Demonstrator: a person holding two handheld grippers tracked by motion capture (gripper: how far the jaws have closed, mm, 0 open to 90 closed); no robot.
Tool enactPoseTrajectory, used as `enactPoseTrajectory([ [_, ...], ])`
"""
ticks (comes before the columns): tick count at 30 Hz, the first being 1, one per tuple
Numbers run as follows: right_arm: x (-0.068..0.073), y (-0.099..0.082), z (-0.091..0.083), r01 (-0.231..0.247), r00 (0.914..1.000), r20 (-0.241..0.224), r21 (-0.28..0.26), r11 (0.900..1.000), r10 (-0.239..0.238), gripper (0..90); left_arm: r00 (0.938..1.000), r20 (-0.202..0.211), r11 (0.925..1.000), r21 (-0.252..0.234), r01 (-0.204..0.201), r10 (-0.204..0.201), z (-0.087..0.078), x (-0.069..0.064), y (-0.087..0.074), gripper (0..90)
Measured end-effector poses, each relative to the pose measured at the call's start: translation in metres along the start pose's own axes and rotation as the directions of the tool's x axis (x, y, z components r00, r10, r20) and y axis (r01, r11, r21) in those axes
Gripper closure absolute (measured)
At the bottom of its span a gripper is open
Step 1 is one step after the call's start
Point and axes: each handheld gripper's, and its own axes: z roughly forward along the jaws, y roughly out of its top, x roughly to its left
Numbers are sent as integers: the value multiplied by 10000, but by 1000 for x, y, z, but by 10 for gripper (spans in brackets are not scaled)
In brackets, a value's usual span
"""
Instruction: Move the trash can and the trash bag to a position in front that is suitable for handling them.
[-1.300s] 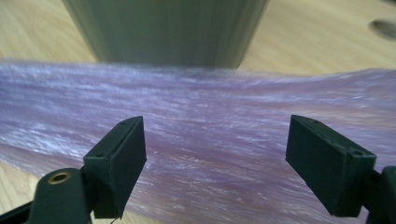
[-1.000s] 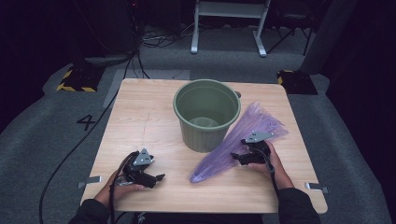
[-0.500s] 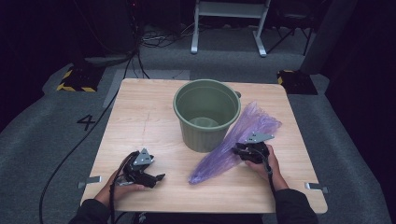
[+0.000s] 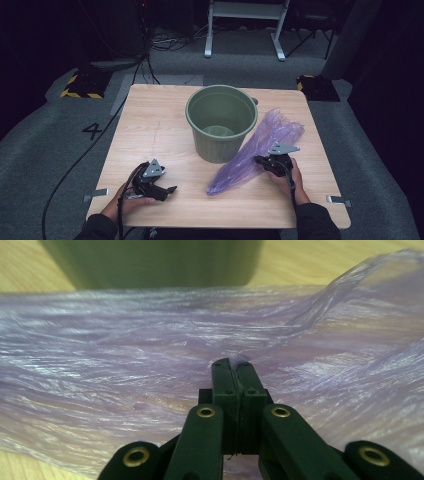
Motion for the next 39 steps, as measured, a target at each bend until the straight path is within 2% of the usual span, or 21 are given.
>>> enactPoseTrajectory([
  [5,-12,-3,-20,-409,9988,226,-628,9972,424,900,10000,-4,10000,4,-11,11,0,0,0,138],
  [9,-17,-1,-34,-598,9976,280,-1231,9906,637,900,10000,16,10000,13,-9,9,0,0,0,140],
  [15,-15,4,-44,-352,9989,250,-1720,9845,401,900,10000,15,10000,10,-6,6,0,0,0,140],
  [21,-13,7,-47,-175,9994,270,-1822,9831,228,900,10000,44,10000,5,-30,30,0,1,0,141],
  [31,-12,11,-54,-77,9993,330,-2214,9752,154,900,10000,49,10000,0,-28,28,0,1,0,141],
  [34,-11,12,-54,-237,9992,266,-2364,9714,309,900,10000,47,10000,-1,-39,39,0,1,0,141],
  [39,-6,16,-54,0,9997,255,-2422,9702,64,900,10000,53,10000,0,-34,34,0,1,0,141],
])
